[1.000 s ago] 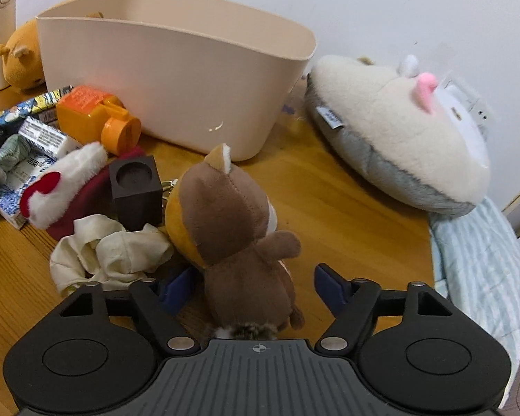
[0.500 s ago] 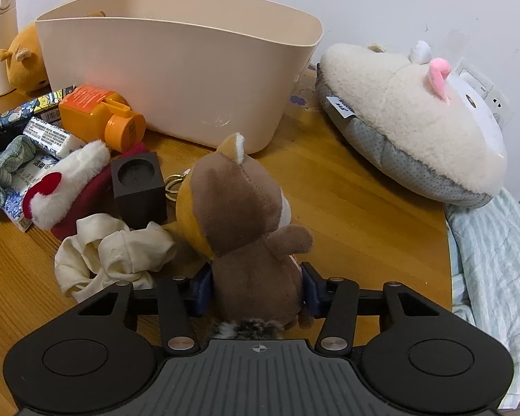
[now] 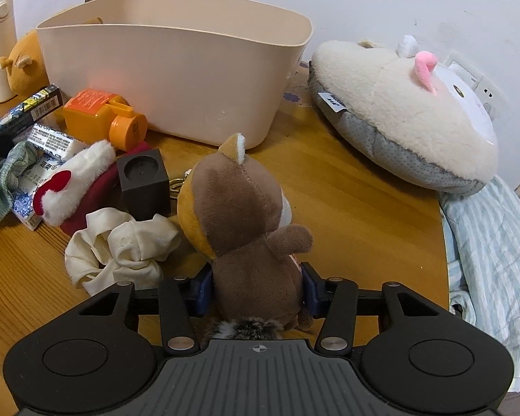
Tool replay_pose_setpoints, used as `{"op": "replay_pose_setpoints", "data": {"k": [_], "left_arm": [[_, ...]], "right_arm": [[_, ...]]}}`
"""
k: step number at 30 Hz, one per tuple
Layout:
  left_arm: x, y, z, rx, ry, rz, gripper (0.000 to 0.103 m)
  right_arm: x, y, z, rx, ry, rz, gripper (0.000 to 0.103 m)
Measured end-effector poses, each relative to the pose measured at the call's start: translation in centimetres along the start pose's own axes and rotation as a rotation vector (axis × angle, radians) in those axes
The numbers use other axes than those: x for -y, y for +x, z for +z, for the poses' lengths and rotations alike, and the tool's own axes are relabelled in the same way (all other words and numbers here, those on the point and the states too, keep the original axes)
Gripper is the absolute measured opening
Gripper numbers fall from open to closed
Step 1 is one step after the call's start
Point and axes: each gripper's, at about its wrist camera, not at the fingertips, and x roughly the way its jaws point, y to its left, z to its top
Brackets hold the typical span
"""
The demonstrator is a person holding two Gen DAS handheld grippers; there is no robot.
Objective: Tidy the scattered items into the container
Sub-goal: 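Lift both held items and carry them over the beige basket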
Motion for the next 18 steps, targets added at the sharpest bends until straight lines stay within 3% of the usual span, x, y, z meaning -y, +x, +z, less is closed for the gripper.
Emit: {"op": "replay_pose_setpoints", "data": {"k": [18], "left_arm": [[-0.1,-1.0,0.3,0.034,-0.01,-0.002,0.023]], "right_arm": [[0.3,-0.6,-0.4,0.007,0.016,-0.008,0.046]]}}
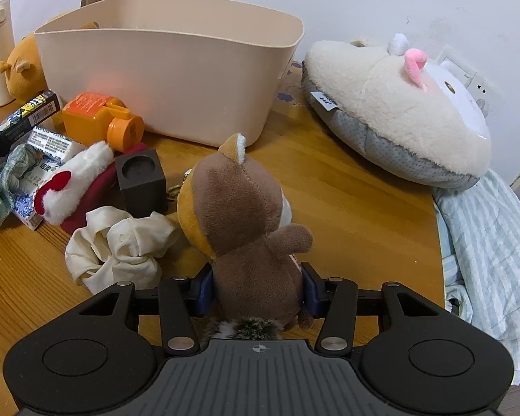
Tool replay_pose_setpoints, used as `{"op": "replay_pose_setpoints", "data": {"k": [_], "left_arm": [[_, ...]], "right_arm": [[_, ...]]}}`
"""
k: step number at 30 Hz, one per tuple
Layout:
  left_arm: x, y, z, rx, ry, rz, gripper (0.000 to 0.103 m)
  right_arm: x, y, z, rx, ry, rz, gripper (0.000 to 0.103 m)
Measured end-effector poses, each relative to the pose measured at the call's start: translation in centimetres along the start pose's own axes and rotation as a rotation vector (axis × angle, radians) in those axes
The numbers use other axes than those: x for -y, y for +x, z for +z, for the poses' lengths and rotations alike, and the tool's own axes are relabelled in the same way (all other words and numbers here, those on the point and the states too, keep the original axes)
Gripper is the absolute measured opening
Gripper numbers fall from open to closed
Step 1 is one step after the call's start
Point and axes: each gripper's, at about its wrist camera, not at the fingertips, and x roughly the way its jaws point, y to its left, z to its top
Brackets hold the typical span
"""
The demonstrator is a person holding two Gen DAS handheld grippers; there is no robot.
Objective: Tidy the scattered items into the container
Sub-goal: 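Lift both held items and carry them over the beige basket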
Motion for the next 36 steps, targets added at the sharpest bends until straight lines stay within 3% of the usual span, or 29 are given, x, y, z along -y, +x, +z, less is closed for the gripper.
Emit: {"op": "replay_pose_setpoints", "data": {"k": [13,22,36], "left_arm": [[-0.3,-2.2,1.1,0.072,-0.046,0.004,0.023],[0.5,-4.4,3.4,0.13,-0.05,-0.011,0.023],[1.0,-7.5,3.7,0.175,-0.072,-0.009,0.023]], "right_arm": [[0.4,-2.4,0.8,0.053,0.012,-0.015,0.046],[1.0,-5.1,3.2,0.127,0.021,-0.031,0.046],[0.4,-7.3,4.8,0.189,0.01,-0.013,0.046]]}}
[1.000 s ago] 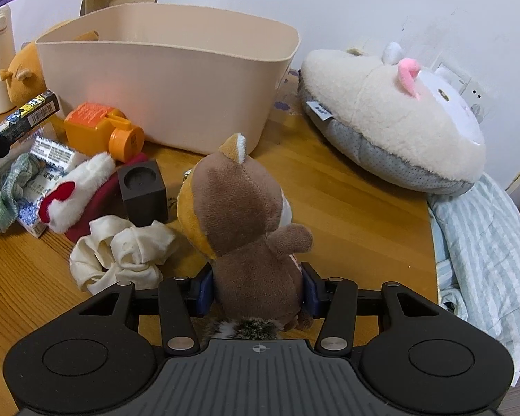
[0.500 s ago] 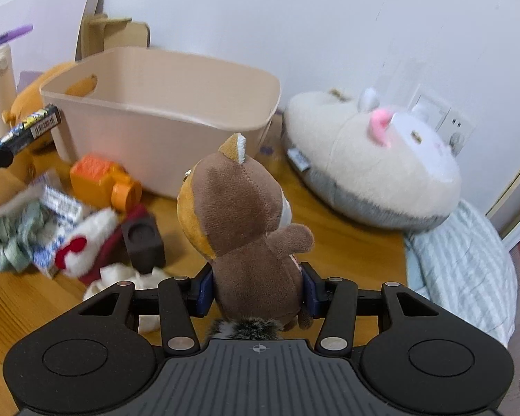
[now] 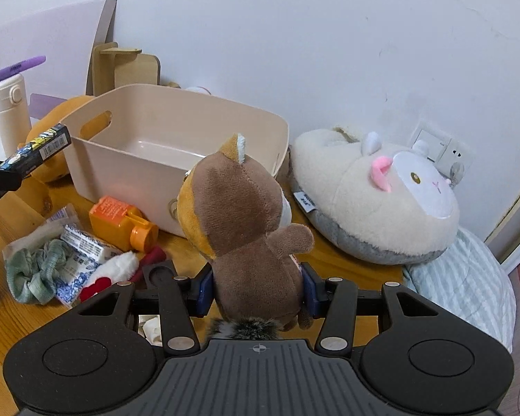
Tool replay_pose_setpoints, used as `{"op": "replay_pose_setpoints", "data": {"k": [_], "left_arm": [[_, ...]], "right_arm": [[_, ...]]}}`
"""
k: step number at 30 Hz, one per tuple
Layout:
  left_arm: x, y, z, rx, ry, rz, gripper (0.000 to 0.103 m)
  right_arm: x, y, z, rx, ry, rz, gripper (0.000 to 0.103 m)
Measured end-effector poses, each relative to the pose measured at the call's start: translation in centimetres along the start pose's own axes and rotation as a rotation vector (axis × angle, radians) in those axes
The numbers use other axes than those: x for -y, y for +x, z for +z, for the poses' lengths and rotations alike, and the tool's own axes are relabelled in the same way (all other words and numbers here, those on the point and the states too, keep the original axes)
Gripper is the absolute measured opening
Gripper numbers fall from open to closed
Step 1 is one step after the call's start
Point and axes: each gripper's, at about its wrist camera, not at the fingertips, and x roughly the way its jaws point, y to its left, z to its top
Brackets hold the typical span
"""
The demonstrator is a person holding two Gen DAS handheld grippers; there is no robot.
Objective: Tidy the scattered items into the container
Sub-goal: 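Lift both held items and carry them over the beige basket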
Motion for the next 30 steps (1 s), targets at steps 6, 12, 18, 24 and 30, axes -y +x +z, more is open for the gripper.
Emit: {"op": "replay_pose_setpoints", "data": {"k": [6,12,18,24,30], "left_arm": [[0.4,-1.8,1.5,0.058,0.013,0.005,0.023],[0.9,-1.7,4.3,0.098,0.024,0.012,0.023],[2.1,0.5,8.2,0.114,0.06,0.024,0.023],[2.7,4.4,11.6,0.099,0.072,0.047,0.023],[2.1,9.5,13.5,0.033,0.052,0.078,0.023]], "right_arm": [[0.1,-0.8,0.8,0.024,-0.005,0.0,0.046],[0.0,-1.6,2.2,0.047,-0.015,0.003,0.046],[-0.5,-1.7,4.8,0.075,-0.019,-0.003,0.046],[-0.8,0.1,8.1,0.08,-0.031,-0.003,0.046],[-0.6,3.4,11.7,0.058,-0.009,0.022,0.046]]}}
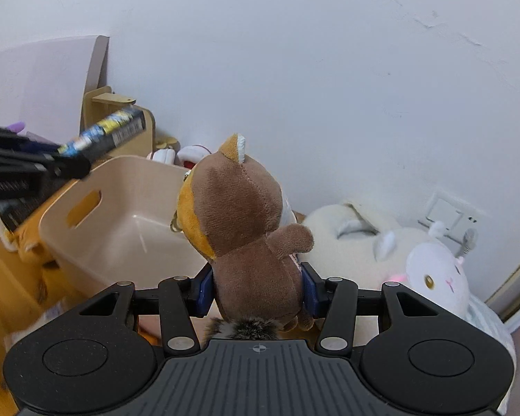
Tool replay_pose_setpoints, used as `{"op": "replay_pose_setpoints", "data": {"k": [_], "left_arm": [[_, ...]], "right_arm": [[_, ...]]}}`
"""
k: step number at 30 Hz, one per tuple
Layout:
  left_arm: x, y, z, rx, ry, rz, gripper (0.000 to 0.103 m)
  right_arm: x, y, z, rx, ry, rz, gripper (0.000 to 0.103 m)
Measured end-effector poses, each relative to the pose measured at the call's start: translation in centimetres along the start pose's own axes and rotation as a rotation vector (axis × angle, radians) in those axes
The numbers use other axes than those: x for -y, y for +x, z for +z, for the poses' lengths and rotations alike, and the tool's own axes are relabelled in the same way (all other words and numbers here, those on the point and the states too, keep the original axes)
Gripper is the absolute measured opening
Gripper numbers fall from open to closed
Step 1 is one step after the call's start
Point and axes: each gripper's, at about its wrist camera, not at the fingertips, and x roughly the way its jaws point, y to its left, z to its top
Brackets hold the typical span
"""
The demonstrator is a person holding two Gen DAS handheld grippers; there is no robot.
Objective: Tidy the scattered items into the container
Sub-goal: 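Lift both held items and carry them over the beige basket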
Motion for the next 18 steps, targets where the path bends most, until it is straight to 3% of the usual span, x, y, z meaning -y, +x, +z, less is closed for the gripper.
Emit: {"op": "replay_pose_setpoints", "data": {"k": [7,18], "left_arm": [[-0.5,5.4,0.7,-0.089,-0.037,-0.008,0.023],[-0.3,11.3,-1.0,-0.233,-0.026,0.01,0.023]], "right_arm": [[0.3,5.9,2.8,-0.068,0.059,0.046,0.046],[-1.1,13.3,2.7,-0.204,0.093,0.097,0.046]]}}
